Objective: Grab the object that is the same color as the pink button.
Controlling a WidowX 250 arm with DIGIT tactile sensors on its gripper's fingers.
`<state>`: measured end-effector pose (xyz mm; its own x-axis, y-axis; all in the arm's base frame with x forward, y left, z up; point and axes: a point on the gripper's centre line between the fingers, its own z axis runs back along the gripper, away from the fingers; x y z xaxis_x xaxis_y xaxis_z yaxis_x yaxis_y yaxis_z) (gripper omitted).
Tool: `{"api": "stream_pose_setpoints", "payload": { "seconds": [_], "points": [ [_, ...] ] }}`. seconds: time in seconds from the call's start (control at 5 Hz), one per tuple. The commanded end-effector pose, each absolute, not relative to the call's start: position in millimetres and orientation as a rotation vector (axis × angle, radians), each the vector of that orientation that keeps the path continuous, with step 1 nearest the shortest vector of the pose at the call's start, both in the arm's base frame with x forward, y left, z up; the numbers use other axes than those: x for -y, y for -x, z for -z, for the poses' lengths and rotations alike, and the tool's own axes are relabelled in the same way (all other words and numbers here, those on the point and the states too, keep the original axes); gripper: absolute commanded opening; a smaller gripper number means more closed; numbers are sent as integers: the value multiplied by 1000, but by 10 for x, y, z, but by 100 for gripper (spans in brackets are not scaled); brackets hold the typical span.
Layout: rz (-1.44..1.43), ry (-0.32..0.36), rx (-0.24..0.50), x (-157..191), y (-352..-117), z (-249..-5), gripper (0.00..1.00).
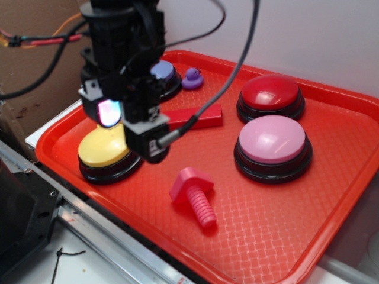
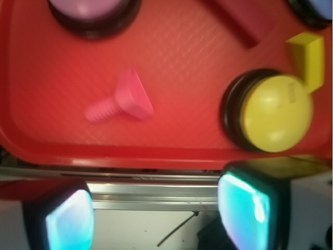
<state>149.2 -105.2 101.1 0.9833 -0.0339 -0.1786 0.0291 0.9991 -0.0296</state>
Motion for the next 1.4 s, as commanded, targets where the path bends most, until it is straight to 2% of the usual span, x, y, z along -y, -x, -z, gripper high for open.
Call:
{"api": "stream_pose_setpoints", "payload": {
  "seconds": [0.0, 0.2, 0.4, 0.8, 1.2],
  "points": [
    [203, 67, -154, 1253, -1765, -828, 100],
    [266, 73, -159, 1516, -1805, -759, 100],
    [282, 77, -176, 1612, -1767, -704, 100],
    [239, 42, -226, 1382, -1707, -491, 100],
    [257, 49, -248, 1451, -1735, -393, 100]
  ]
}}
